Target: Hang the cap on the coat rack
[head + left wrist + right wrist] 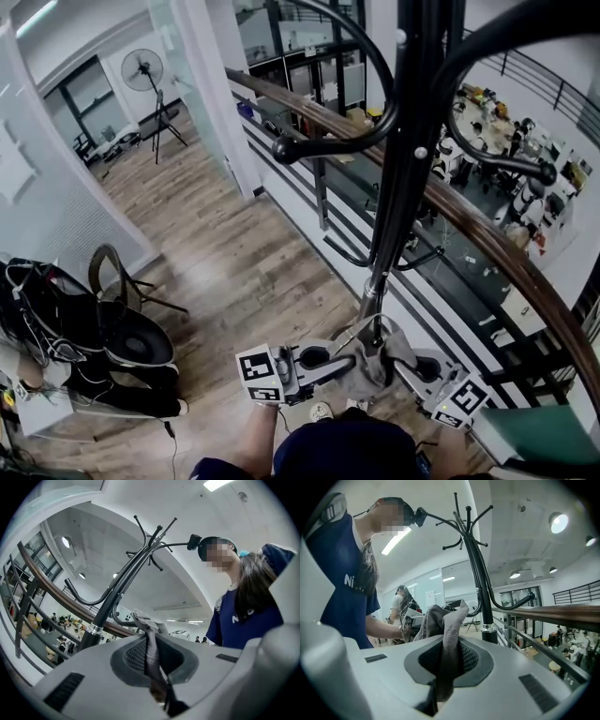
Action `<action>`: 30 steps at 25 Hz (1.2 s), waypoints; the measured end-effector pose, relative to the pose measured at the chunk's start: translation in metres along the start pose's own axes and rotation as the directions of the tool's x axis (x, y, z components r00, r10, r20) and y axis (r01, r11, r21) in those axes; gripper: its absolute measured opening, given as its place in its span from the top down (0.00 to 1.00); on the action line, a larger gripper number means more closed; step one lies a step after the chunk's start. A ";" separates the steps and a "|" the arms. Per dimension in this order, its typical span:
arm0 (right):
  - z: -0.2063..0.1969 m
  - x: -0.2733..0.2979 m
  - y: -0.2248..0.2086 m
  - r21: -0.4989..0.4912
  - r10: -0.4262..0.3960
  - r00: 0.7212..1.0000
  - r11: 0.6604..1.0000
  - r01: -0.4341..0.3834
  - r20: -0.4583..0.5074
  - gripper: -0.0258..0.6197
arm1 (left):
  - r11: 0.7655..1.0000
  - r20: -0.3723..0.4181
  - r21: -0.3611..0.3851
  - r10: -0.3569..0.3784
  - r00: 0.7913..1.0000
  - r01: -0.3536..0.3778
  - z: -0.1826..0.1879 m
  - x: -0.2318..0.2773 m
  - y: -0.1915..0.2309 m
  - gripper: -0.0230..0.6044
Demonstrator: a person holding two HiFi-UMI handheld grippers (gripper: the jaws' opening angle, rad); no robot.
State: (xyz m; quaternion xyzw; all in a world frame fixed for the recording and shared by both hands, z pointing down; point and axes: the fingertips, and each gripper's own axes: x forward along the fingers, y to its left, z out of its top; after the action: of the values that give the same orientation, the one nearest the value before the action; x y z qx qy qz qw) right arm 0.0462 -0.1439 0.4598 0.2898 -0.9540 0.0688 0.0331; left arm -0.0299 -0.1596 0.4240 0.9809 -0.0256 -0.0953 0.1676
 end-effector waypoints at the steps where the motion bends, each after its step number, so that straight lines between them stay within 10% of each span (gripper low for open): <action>1: -0.006 0.000 -0.001 -0.002 -0.005 1.000 1.000 0.005 -0.021 0.91 | 1.000 -0.013 -0.006 0.006 1.000 -0.006 -0.005 0.000 0.002 0.93; 20: -0.031 0.029 -0.054 -0.050 -0.161 0.986 0.986 0.159 -0.042 0.89 | 0.941 -0.051 0.070 0.334 0.941 -0.330 -0.027 0.001 0.075 0.91; 30: -0.056 0.043 -0.088 0.015 -0.226 0.970 0.973 0.228 -0.085 0.86 | 0.924 -0.089 0.049 0.382 0.920 -0.379 -0.043 0.006 0.103 0.91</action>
State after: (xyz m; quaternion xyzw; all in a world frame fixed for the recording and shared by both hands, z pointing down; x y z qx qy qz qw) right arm 0.0605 -0.2316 0.5294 0.3944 -0.9115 0.0882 0.0767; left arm -0.0170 -0.2434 0.4971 0.9631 -0.2090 -0.0127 0.1689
